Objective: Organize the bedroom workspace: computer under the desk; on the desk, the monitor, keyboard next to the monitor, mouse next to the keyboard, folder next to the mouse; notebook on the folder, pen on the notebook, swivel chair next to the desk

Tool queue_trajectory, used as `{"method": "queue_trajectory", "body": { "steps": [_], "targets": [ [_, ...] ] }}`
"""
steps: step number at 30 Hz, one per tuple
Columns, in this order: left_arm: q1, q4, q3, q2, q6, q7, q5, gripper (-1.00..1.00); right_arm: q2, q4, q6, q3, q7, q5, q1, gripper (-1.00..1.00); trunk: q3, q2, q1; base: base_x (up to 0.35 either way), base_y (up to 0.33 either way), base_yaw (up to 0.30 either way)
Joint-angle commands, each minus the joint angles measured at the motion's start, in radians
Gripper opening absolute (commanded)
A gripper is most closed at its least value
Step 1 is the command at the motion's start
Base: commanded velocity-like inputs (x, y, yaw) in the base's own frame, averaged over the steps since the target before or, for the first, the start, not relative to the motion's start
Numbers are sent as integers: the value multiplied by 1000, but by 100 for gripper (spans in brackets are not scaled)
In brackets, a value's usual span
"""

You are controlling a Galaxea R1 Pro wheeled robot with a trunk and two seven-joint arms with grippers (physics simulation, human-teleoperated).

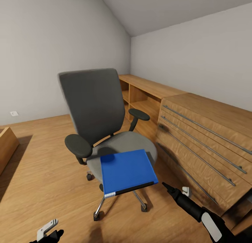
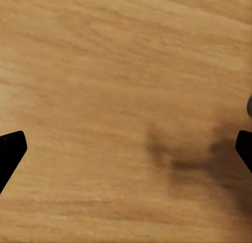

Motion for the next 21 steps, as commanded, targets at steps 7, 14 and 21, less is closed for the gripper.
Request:
{"method": "queue_trajectory", "body": {
  "steps": [7, 14, 21],
  "targets": [
    [0, -2, 9, -3, 5, -4, -10, 100, -1, 0, 9, -1, 10, 1, 0, 100, -1, 0, 0, 0, 0, 0],
    [0, -2, 9, -6, 5, -4, -10, 100, -1, 0, 9, -1, 12, 2, 1, 100, -1, 0, 0, 0, 0, 0],
    [0, -2, 9, -7, 5, -4, -10, 100, -1, 0, 9, -1, 16, 4, 1, 100, -1, 0, 0, 0, 0, 0]
  ]
}}
